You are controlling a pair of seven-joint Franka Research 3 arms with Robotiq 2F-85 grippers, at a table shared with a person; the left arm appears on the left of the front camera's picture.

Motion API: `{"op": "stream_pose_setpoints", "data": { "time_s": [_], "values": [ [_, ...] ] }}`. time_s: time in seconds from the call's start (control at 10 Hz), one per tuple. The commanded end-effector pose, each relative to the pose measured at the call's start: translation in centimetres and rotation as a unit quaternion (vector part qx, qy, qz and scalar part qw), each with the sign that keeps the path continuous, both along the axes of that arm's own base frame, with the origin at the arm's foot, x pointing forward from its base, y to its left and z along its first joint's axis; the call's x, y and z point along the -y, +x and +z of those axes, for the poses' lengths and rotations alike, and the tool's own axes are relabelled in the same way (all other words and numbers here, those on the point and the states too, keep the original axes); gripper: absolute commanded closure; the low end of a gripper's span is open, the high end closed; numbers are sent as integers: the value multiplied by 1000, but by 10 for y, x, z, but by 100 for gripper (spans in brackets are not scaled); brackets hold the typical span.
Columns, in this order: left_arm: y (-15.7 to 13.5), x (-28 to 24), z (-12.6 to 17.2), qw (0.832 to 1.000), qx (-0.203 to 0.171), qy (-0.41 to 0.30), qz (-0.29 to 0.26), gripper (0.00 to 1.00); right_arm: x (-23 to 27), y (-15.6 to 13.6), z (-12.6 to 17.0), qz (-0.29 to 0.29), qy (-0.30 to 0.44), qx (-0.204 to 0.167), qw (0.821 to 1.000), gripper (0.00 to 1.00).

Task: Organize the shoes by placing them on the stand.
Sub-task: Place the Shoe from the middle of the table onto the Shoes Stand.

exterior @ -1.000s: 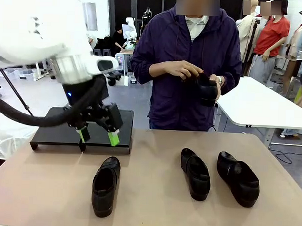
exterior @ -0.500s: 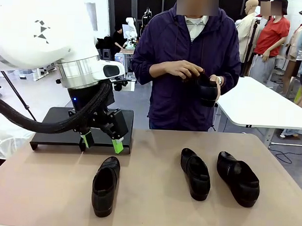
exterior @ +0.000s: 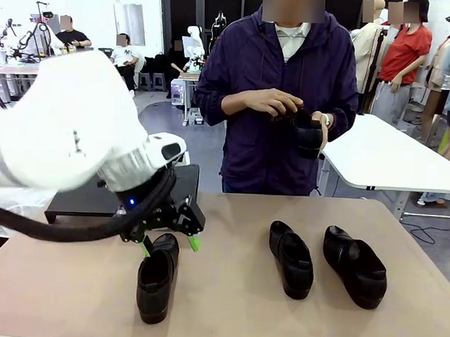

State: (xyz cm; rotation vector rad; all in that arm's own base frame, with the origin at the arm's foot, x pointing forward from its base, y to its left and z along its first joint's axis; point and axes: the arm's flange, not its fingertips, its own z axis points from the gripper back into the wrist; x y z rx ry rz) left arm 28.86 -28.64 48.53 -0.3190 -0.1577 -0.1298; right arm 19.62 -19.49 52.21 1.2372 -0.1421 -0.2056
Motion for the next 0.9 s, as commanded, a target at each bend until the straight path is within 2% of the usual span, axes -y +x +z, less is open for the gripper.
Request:
{"op": "stream_pose_setpoints", "data": {
  "time_s": [0.0, 0.1, 0.2, 0.4, 0.5, 0.8],
  "values": [
    [4, 13, -25, 999, 34, 25, 22, 0, 3, -2, 2, 6, 0, 12, 1000, 0],
    [11, 18, -37, 998, 44, 38, 20, 0, 3, -2, 2, 6, 0, 12, 1000, 0],
    [17, 24, -47, 998, 46, 31, -17, 0, 3, -2, 2, 6, 0, 12, 1000, 0],
    [20, 29, -73, 998, 48, 45, -11, 0, 3, -2, 2, 6, 0, 12, 1000, 0],
    [23, 30, -83, 996, 62, 63, 13, 0, 3, -2, 2, 6, 0, 12, 1000, 0],
    [25, 33, -117, 993, 76, 83, 22, 0, 3, -2, 2, 6, 0, 12, 1000, 0]
  ]
}}
